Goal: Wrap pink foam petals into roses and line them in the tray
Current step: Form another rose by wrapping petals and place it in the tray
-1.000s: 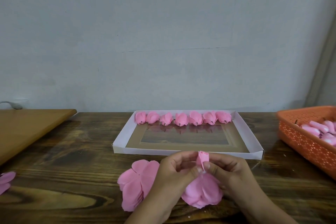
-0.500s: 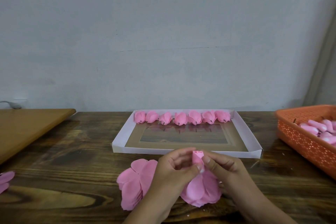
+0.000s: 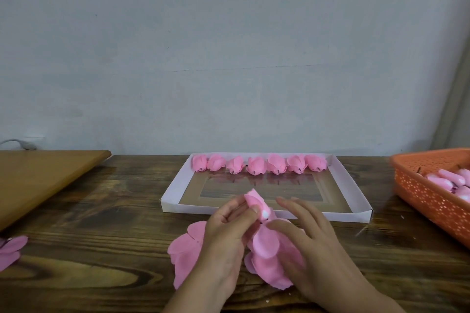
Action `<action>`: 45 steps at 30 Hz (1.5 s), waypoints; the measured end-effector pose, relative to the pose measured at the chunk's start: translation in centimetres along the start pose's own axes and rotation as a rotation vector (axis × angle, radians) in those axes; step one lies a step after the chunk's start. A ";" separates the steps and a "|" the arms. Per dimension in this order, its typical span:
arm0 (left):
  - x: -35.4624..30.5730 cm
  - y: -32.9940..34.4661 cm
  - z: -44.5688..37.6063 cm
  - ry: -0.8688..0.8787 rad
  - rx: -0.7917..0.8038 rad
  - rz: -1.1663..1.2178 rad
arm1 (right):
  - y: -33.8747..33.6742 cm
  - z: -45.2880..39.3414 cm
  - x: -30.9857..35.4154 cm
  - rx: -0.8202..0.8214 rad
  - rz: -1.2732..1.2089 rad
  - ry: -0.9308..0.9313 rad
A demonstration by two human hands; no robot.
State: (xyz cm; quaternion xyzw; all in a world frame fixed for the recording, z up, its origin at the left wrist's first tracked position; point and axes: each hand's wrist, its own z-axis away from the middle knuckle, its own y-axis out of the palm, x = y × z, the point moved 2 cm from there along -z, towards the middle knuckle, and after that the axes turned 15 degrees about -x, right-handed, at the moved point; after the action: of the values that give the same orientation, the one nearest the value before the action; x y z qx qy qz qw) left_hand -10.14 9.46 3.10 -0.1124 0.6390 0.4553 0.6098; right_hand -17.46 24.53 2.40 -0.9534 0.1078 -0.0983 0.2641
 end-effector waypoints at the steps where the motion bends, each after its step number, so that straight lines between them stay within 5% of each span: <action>1: 0.1 0.0 0.0 -0.006 0.006 -0.002 | 0.0 -0.1 0.0 -0.038 0.019 0.002; 10: 0.2 0.3 0.6 0.005 0.029 -0.070 | -0.8 -0.8 0.6 -0.294 -0.151 -0.034; 21: 0.6 0.5 0.6 0.034 0.142 -0.183 | -0.5 -0.3 0.0 -0.194 -0.666 0.721; 45: 1.2 0.7 1.0 0.071 0.131 -0.296 | 0.2 0.1 -0.4 -0.170 -0.700 0.786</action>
State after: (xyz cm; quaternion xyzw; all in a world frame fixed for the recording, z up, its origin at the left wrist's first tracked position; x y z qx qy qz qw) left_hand -10.18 11.09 2.46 -0.1812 0.6648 0.3138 0.6532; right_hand -17.89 24.52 2.10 -0.8416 -0.1183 -0.5214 0.0770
